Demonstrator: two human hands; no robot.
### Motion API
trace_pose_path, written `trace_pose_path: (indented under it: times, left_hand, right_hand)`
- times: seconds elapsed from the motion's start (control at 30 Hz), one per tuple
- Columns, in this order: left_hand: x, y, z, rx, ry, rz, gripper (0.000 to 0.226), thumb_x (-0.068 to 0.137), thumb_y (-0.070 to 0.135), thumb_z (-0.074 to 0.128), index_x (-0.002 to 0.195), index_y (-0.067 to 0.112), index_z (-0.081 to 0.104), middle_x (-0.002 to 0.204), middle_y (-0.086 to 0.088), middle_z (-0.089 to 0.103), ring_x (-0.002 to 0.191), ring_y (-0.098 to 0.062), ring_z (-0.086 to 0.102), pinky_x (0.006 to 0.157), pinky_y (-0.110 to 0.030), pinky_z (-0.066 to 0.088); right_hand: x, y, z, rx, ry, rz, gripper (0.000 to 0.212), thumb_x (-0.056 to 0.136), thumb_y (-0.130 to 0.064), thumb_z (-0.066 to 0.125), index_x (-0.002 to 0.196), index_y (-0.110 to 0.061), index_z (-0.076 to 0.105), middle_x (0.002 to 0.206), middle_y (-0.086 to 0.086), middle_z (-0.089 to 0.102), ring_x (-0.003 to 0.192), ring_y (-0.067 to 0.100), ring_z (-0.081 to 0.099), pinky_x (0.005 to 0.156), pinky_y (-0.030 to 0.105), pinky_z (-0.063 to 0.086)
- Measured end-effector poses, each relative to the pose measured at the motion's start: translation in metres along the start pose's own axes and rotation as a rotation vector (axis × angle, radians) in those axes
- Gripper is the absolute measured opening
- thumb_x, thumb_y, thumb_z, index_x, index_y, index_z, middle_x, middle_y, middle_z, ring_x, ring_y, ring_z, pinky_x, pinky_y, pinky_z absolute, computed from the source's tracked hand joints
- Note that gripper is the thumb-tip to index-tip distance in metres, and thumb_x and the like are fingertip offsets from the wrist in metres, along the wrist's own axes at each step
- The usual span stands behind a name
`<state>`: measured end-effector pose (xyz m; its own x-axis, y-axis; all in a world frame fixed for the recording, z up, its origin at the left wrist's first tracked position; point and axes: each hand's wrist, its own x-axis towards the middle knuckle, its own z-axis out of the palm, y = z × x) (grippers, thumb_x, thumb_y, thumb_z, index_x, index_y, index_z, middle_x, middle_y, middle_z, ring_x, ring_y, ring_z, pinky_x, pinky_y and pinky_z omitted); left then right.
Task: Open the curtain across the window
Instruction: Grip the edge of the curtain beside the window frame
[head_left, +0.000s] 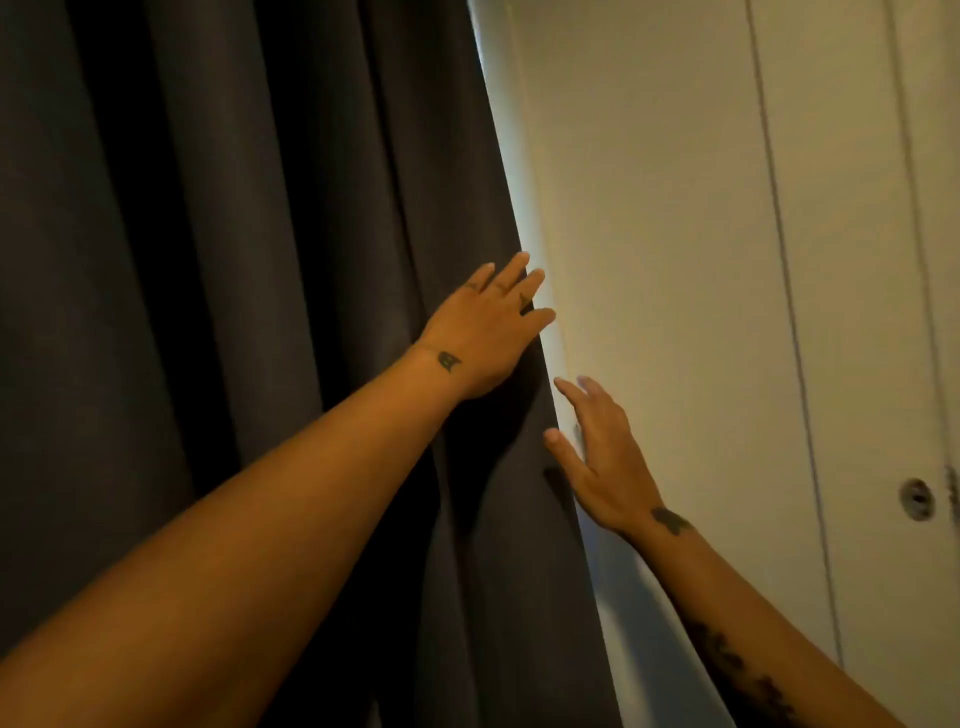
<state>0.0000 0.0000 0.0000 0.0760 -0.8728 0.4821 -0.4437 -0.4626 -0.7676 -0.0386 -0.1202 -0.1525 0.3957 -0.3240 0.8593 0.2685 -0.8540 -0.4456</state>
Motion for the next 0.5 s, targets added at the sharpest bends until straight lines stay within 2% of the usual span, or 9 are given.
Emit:
trace_pose_path:
  times: [0.13, 0.23, 0.33, 0.5]
  left_hand:
    - [0.047, -0.009, 0.012, 0.126, -0.068, 0.048, 0.049, 0.102, 0.018, 0.027, 0.15, 0.023, 0.019, 0.159, -0.013, 0.007, 0.145, -0.031, -0.004, 0.117, -0.043, 0.002]
    - [0.07, -0.009, 0.02, 0.224, -0.114, 0.082, 0.045, 0.102, 0.03, 0.03, 0.146, 0.021, 0.031, 0.156, -0.012, 0.024, 0.145, -0.032, 0.007, 0.117, -0.045, 0.002]
    - [0.083, -0.004, 0.025, 0.284, -0.203, 0.083, 0.046, 0.1, 0.035, 0.032, 0.144, 0.019, 0.034, 0.153, -0.011, 0.029, 0.144, -0.031, 0.014, 0.116, -0.048, 0.002]
    - [0.093, -0.001, 0.032, 0.327, -0.439, 0.056, 0.048, 0.098, 0.035, 0.039, 0.143, 0.019, 0.036, 0.15, -0.008, 0.036, 0.139, -0.029, 0.027, 0.114, -0.05, 0.015]
  right_hand:
    - [0.016, 0.031, 0.017, 0.048, -0.061, -0.147, 0.064, 0.084, -0.061, 0.039, 0.138, -0.029, 0.026, 0.144, 0.016, 0.033, 0.13, 0.03, 0.03, 0.101, 0.043, 0.031]
    - [0.029, 0.048, 0.03, 0.12, -0.022, -0.205, 0.069, 0.084, -0.069, 0.03, 0.139, -0.028, 0.018, 0.146, 0.014, 0.03, 0.132, 0.026, 0.026, 0.103, 0.044, 0.031]
    - [0.033, 0.056, 0.041, 0.215, -0.022, -0.241, 0.07, 0.084, -0.069, 0.03, 0.14, -0.029, 0.016, 0.148, 0.012, 0.026, 0.134, 0.025, 0.023, 0.103, 0.052, 0.032]
    - [0.035, 0.057, 0.061, 0.369, -0.038, -0.273, 0.071, 0.085, -0.069, 0.028, 0.141, -0.027, 0.017, 0.147, 0.007, 0.025, 0.134, 0.022, 0.022, 0.103, 0.047, 0.026]
